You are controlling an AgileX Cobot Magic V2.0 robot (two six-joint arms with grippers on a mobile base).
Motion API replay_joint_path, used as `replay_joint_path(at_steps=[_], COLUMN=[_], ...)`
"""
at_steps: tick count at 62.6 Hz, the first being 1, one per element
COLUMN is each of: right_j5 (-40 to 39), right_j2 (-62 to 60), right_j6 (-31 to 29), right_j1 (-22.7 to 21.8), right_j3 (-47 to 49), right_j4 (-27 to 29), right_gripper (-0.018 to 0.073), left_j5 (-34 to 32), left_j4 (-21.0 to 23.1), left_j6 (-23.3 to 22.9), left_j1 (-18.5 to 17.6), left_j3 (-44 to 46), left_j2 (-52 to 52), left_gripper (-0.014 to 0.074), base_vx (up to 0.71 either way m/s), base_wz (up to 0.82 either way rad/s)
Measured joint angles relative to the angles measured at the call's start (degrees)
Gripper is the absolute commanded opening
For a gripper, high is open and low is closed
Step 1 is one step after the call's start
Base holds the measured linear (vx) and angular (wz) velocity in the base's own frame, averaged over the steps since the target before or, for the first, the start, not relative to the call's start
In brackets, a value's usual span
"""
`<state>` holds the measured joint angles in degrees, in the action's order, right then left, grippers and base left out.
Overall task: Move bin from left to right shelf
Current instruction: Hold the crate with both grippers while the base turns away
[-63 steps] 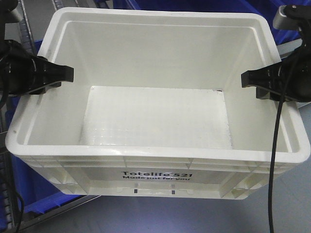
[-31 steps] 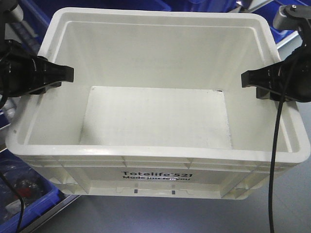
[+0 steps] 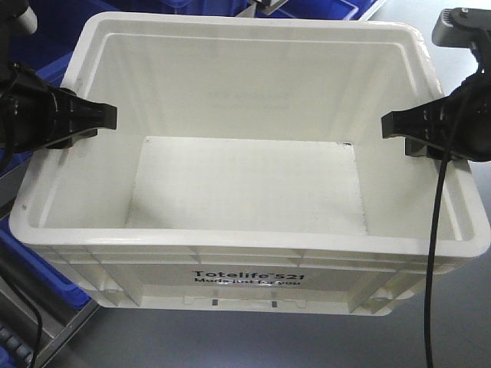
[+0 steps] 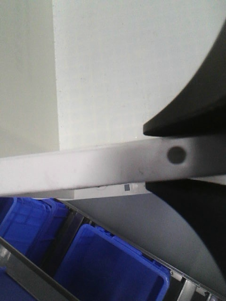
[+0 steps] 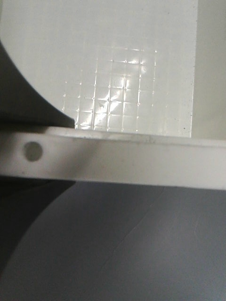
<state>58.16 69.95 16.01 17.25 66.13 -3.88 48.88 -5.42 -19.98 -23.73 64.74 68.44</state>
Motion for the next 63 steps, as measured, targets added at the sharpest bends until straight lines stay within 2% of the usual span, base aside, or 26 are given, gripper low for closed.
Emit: replay_joint_path(at_steps=[63], right_j5=[0.0], right_j2=[0.0], right_j6=[0.0], right_j1=[0.0], right_j3=[0.0], right_j4=[0.0], right_gripper=[-0.0005], left_j5=[0.0], left_j4=[0.0], left_j6=[0.2], left_j1=[0.0], left_j3=[0.0], left_j2=[0.0], left_gripper=[-0.0007], base_vx=[0.11], base_wz=[-0.36])
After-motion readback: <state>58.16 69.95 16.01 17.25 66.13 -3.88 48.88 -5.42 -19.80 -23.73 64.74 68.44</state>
